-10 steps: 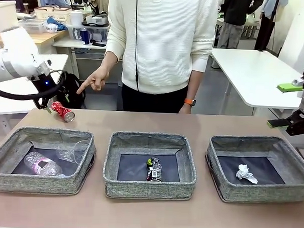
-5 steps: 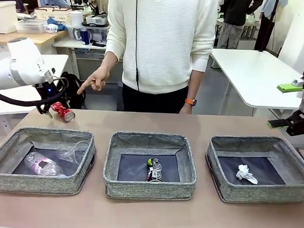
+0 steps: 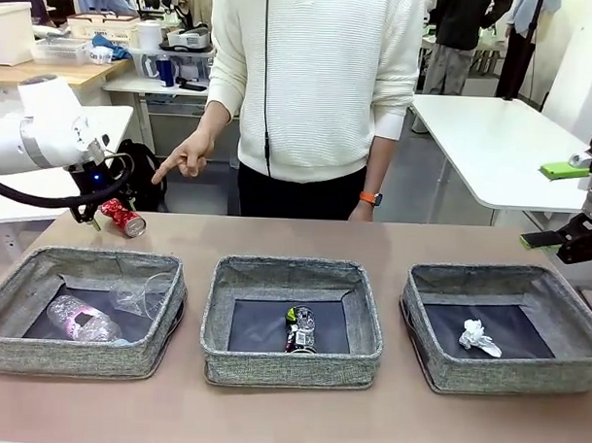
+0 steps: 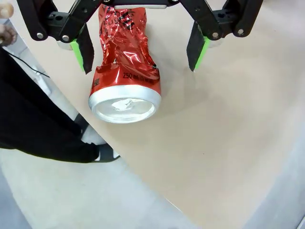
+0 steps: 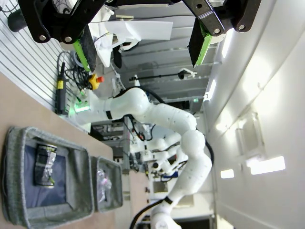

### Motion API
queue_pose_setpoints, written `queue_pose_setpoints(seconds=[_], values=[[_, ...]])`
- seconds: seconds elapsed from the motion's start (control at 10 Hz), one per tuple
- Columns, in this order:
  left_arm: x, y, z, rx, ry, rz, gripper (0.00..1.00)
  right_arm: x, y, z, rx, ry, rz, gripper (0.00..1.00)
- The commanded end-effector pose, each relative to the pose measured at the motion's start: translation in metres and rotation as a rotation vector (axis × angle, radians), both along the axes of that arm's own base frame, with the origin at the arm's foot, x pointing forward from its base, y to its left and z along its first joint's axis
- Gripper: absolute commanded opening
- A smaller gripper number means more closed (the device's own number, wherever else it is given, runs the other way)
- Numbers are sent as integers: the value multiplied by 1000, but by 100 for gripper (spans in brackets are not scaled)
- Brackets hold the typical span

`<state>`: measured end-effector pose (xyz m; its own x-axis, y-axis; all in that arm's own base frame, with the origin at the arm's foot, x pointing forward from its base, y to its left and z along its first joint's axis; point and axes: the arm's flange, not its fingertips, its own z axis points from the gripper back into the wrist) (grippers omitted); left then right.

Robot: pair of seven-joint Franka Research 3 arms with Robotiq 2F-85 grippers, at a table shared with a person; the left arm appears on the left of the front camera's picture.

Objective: Sort the waste into the appropriate baskets.
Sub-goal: Pick up the waste item pointed out by the person.

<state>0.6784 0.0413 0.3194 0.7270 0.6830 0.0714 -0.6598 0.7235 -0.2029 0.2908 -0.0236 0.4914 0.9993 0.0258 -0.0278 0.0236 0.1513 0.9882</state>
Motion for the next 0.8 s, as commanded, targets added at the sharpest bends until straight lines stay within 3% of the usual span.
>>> queue_pose_setpoints(seconds=[0.0,0.1,0.2,0.3,0.4,0.7], values=[[4,1,1,55,9,12,40,0,1,6,15,14,-4,100],[4,2,1,58,10,13,41,0,1,6,15,14,-4,100],[5,2,1,59,14,11,0,0,1,6,15,14,-4,100],[5,1,0,64,19,11,35,0,1,6,15,14,-4,100],[5,1,0,64,23,9,0,0,1,6,15,14,-4,100],[6,1,1,64,28,8,0,0,1,6,15,14,-4,100]])
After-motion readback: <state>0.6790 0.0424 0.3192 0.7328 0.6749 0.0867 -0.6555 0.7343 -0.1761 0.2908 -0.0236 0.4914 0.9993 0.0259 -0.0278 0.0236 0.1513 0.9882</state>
